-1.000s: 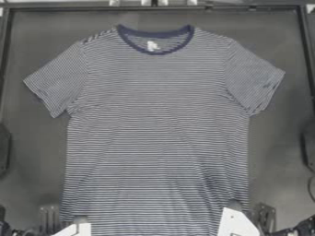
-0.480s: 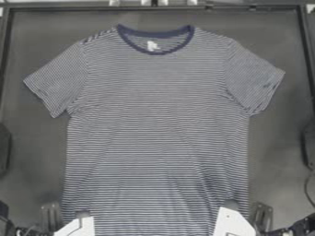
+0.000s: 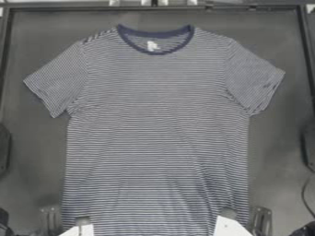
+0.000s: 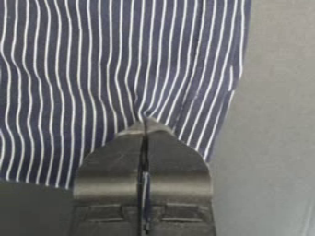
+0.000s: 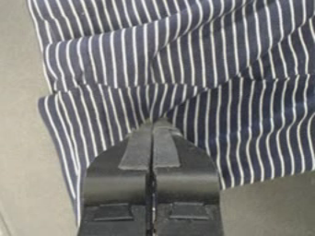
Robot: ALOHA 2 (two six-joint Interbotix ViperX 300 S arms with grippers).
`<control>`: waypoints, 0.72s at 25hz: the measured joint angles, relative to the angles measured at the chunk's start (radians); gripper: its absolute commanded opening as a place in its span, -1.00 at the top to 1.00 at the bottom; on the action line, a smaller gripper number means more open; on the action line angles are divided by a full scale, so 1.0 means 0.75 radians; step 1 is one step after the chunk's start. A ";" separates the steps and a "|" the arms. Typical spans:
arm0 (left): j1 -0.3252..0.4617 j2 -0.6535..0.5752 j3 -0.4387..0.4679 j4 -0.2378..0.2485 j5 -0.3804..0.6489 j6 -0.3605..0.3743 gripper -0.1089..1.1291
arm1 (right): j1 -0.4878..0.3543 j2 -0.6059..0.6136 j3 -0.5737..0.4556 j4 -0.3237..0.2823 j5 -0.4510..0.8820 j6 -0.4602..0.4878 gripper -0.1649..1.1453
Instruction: Fold shirt
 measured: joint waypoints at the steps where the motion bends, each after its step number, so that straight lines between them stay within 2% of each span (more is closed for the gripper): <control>1: -0.002 0.002 -0.006 0.006 0.022 0.000 0.75 | 0.004 0.000 -0.008 -0.004 0.016 0.000 0.63; 7: -0.033 -0.020 -0.051 0.051 0.264 -0.002 0.75 | 0.033 -0.006 -0.065 -0.033 0.192 -0.018 0.63; 18: -0.043 -0.137 -0.192 0.151 0.599 0.002 0.75 | 0.043 -0.125 -0.178 -0.092 0.528 -0.117 0.63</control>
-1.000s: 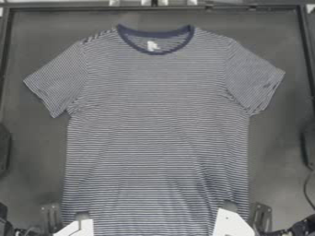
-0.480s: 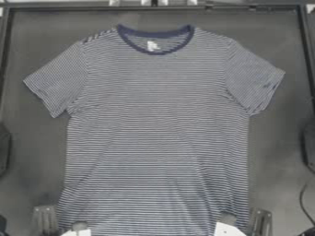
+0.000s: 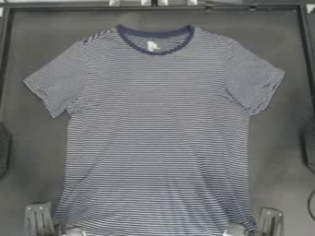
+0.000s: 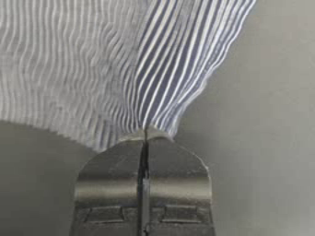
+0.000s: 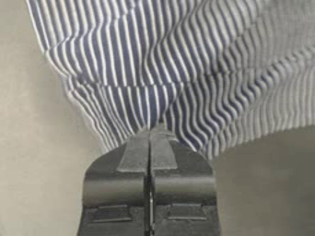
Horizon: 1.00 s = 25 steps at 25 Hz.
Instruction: Fold shirt
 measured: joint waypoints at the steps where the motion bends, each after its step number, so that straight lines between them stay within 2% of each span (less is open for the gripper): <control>1: 0.000 -0.014 -0.008 0.010 0.037 0.002 0.75 | 0.002 -0.014 -0.002 -0.012 0.031 -0.006 0.63; 8: 0.008 -0.151 -0.027 0.090 0.260 0.047 0.75 | -0.027 -0.178 -0.006 -0.115 0.241 -0.076 0.63; 13: 0.065 -0.276 -0.016 0.174 0.362 0.117 0.75 | -0.127 -0.270 -0.006 -0.162 0.342 -0.252 0.63; 18: 0.202 -0.393 0.020 0.215 0.387 0.260 0.75 | -0.266 -0.356 -0.002 -0.194 0.366 -0.411 0.63; 25: 0.432 -0.562 0.080 0.270 0.382 0.446 0.75 | -0.442 -0.507 0.061 -0.256 0.354 -0.558 0.63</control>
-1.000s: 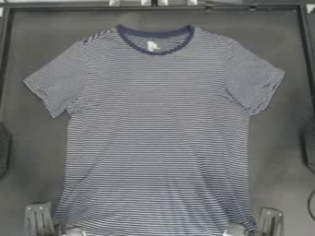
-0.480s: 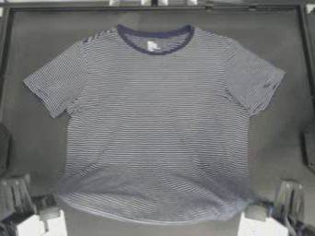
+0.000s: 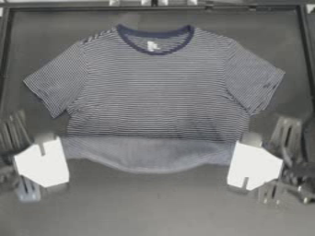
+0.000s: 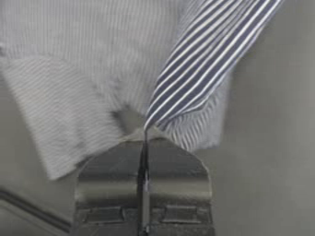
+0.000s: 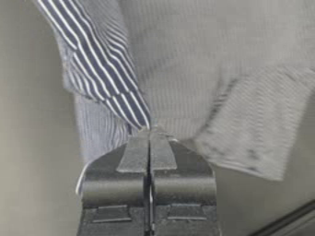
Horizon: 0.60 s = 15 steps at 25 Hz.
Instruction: Fold shirt
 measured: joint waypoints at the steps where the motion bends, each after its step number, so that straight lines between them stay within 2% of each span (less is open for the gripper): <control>1: 0.029 -0.022 0.008 0.004 -0.004 0.014 0.75 | -0.035 -0.020 0.010 -0.004 -0.010 -0.022 0.63; 7: 0.268 -0.104 0.067 0.016 -0.115 0.174 0.75 | -0.278 -0.084 0.063 -0.070 -0.014 -0.117 0.64; 15: 0.612 -0.149 0.092 0.016 -0.286 0.419 0.75 | -0.573 -0.115 0.088 -0.076 -0.147 -0.329 0.64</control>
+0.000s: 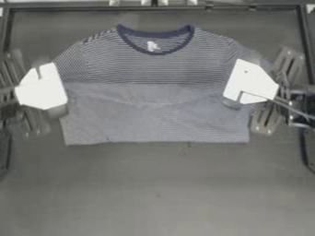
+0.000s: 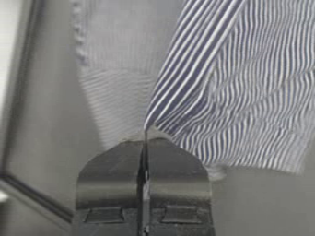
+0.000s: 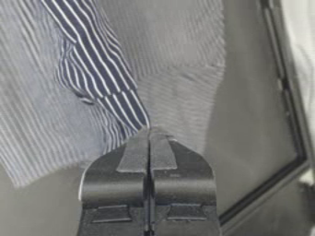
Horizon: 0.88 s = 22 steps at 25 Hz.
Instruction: Fold shirt
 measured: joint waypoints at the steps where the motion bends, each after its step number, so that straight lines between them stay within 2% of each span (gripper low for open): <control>1: 0.039 0.000 0.000 0.000 -0.014 0.025 0.75 | -0.033 0.000 0.004 0.000 -0.014 -0.016 0.64; 8: 0.340 0.006 0.002 -0.014 -0.188 0.190 0.75 | -0.327 -0.004 0.080 0.029 -0.225 -0.137 0.64; 11: 0.456 0.057 0.004 -0.031 -0.266 0.258 0.75 | -0.446 -0.004 0.102 0.045 -0.325 -0.178 0.63; 17: 0.614 0.207 -0.010 -0.035 -0.407 0.325 0.75 | -0.632 0.027 0.115 0.057 -0.450 -0.241 0.63; 22: 0.710 0.323 -0.047 -0.037 -0.470 0.370 0.75 | -0.738 0.117 0.115 0.055 -0.548 -0.278 0.63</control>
